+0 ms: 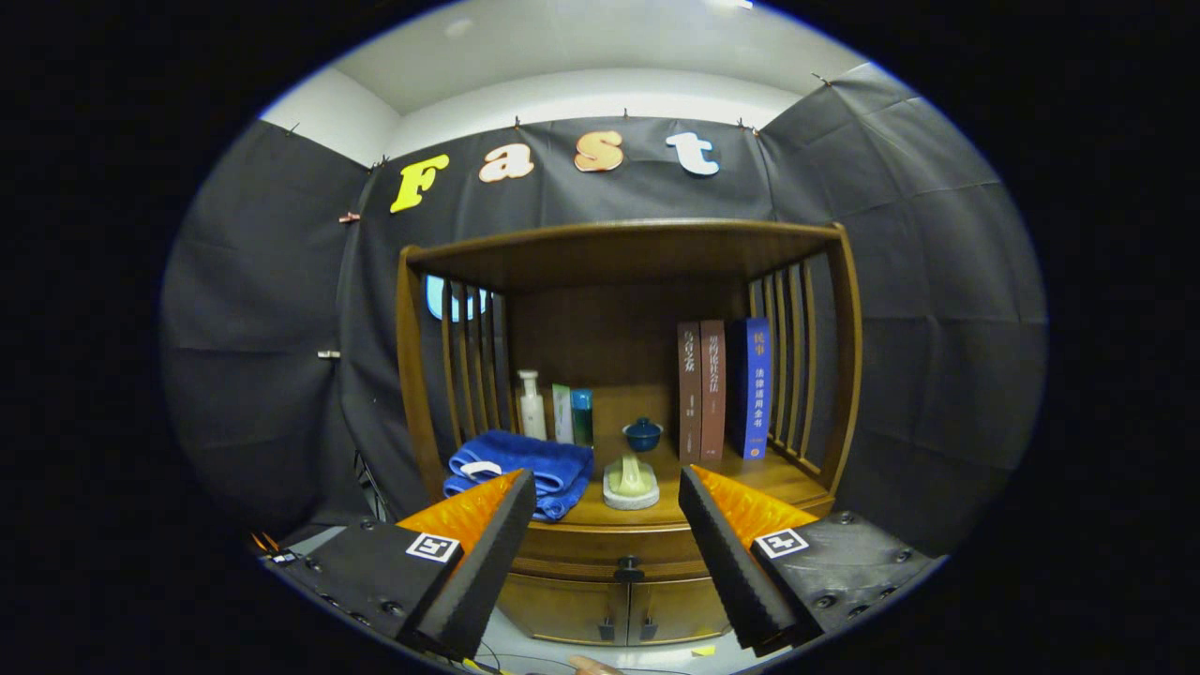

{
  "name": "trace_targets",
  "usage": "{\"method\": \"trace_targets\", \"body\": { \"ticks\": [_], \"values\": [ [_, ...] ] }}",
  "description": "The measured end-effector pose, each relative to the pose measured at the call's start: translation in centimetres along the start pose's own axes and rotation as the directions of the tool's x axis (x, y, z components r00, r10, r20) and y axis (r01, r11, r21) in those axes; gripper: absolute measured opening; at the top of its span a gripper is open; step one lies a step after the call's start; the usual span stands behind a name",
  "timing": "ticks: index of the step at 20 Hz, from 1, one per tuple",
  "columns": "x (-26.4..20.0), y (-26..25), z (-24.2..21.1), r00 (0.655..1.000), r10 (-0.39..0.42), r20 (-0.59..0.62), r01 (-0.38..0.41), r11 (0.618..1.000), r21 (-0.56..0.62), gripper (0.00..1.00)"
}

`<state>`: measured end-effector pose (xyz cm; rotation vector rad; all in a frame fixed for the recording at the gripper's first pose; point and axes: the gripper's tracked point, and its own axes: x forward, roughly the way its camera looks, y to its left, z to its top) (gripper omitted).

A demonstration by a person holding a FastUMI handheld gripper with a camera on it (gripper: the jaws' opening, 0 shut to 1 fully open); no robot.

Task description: Pull open the drawer, take out the items inside it, and place them on the countertop above the cabinet.

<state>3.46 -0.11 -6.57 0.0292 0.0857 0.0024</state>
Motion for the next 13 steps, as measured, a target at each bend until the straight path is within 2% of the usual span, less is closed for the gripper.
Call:
{"method": "trace_targets", "body": {
  "ticks": [3, 8, 13],
  "values": [
    [-1.9, -0.1, 0.9, 1.000, -0.004, -0.014, 0.004, 1.000, -0.005, 0.99],
    [-4.7, 0.1, 2.7, 1.000, -0.007, 0.027, 0.008, 1.000, -0.016, 1.00],
    [-4.7, -0.8, 2.5, 0.999, -0.022, 0.035, 0.021, 1.000, 0.013, 1.00]
  ]
}}
